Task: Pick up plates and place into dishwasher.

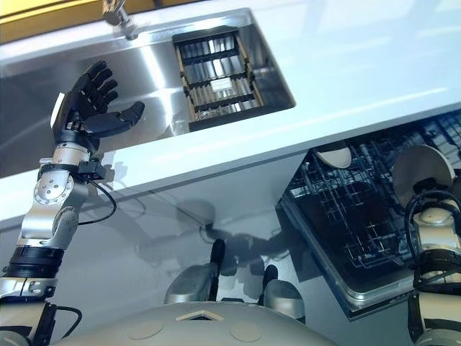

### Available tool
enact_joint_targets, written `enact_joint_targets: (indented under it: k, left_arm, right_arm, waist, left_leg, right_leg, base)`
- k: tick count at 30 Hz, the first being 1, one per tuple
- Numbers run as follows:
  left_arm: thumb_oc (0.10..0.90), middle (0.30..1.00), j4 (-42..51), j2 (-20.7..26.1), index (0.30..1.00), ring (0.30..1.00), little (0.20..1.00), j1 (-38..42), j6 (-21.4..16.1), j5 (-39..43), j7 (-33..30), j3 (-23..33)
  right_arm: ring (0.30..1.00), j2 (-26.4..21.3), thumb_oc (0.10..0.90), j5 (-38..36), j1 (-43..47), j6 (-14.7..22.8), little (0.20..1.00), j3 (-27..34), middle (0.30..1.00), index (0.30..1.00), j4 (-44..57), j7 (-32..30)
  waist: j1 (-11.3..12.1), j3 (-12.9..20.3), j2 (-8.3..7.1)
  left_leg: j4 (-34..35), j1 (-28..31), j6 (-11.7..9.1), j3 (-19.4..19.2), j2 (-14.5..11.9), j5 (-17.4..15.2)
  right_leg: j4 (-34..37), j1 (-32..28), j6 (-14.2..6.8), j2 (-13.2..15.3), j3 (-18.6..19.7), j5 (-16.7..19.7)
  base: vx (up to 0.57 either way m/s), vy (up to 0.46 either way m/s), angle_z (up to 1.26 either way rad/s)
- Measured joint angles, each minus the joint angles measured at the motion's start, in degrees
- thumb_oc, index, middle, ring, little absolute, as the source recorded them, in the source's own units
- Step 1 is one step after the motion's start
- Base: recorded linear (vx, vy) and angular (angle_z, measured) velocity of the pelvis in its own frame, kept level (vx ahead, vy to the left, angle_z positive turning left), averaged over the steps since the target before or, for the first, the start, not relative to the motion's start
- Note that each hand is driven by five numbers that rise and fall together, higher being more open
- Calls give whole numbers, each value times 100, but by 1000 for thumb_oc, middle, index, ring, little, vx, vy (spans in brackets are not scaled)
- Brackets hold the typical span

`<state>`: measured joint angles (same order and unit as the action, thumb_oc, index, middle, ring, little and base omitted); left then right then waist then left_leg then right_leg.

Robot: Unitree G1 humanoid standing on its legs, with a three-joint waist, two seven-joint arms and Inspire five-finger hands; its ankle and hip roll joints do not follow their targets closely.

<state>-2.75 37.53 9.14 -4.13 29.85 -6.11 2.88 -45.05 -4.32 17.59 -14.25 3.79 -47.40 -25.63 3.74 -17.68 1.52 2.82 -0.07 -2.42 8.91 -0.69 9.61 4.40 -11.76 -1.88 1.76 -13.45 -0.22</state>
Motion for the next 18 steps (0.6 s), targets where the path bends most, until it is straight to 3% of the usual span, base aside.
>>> enact_joint_targets:
  k: [4,13,14,15,18]
  left_arm:
    - [800,900,157,145,900,900,900,91,48,56,40,6]
    - [800,900,226,151,900,900,900,134,161,167,133,12]
    - [800,900,229,152,900,900,900,150,172,167,151,12]
    - [800,900,238,153,900,900,900,165,184,166,161,12]
    - [800,900,238,155,900,900,900,241,326,167,187,11]
  right_arm:
    - [300,112,100,397,246,-323,200,-199,300,300,-82,147]
    - [300,105,100,894,323,-785,200,-486,300,300,-442,751]
    - [625,104,479,895,324,-813,579,-487,625,625,-574,831]
    - [900,105,800,891,325,-845,900,-517,900,900,-772,956]
    - [900,110,800,818,333,-871,900,-538,900,900,-1086,1180]
  waist:
    - [136,-97,-3]
    - [199,-198,-57]
    - [212,-202,-62]
    - [226,-210,-76]
    - [242,-217,-89]
  left_leg:
    - [-63,-54,-43,127,10,12]
    - [-169,-53,-97,125,-39,3]
    - [-170,-53,-97,125,-39,3]
    - [-178,-50,-96,125,-39,4]
    - [-194,-30,-95,125,-41,4]
  right_leg:
    - [-76,-44,4,-22,-3,-92]
    - [-408,-28,45,-50,-1,-322]
    - [-413,-26,45,-51,0,-322]
    - [-415,-33,45,-52,1,-322]
    - [-424,-51,45,-54,4,-321]
  base:
    - [7,-17,28]
    - [6,-13,11]
    - [24,-38,0]
    - [0,0,0]
    - [0,0,0]
